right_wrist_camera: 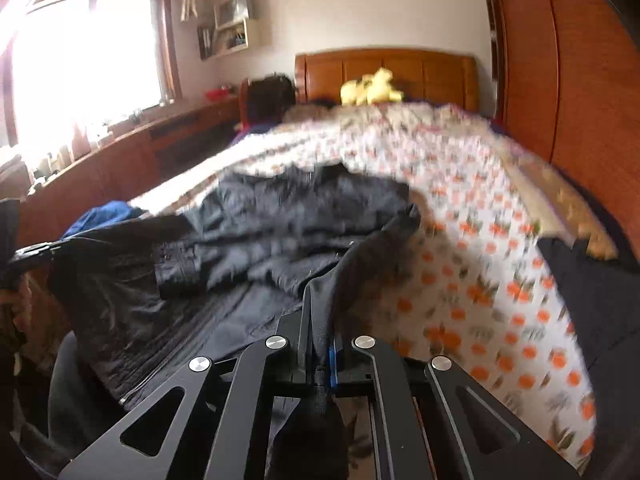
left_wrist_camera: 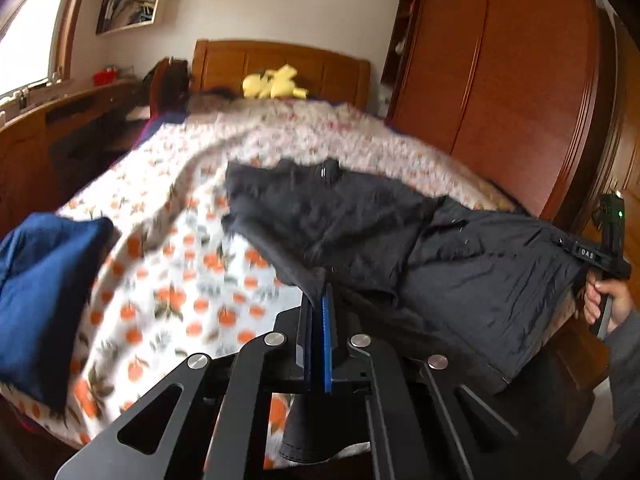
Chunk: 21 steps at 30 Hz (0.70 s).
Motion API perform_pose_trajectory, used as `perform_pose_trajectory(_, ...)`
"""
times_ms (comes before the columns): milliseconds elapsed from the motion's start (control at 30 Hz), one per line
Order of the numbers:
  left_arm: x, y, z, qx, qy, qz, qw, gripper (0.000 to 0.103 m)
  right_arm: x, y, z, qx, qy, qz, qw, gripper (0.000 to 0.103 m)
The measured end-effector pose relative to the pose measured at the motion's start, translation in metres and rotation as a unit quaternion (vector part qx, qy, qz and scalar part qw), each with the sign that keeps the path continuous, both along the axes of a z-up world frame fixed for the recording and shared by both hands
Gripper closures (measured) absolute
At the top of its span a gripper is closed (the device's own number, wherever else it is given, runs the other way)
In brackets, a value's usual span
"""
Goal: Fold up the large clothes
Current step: 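Lift the hem with both tools, fold it toward the collar, and open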
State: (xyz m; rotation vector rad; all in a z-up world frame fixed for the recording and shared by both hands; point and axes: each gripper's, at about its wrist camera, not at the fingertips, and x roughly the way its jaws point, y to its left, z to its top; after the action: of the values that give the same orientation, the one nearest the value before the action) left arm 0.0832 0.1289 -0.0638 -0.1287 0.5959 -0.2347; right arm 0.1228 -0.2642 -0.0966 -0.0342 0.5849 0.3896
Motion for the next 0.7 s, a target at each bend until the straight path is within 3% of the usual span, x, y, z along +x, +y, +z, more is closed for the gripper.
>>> perform_pose_trajectory(200, -0.004, -0.004, 0.059, -0.013, -0.045, -0.001, 0.9989, 0.1, -0.008, -0.001, 0.061, 0.017, -0.056, 0.001, 0.998, 0.099)
perform_pose_trajectory(467, -0.038, -0.013, 0.141, -0.008, -0.113, -0.009, 0.9935, 0.1, -0.04, -0.011, 0.134, 0.023, -0.125, -0.003, 0.992, 0.1)
perform_pose_trajectory(600, -0.056, -0.015, 0.165, -0.003, -0.134, -0.012, 0.9909, 0.1, -0.065, -0.017, 0.154, 0.023, -0.151, 0.0, 0.988, 0.1)
perform_pose_trajectory(700, -0.058, -0.015, 0.164, 0.005, -0.133, -0.006, 0.991, 0.1, -0.072, -0.018, 0.156, 0.013, -0.155, 0.001, 0.988, 0.1)
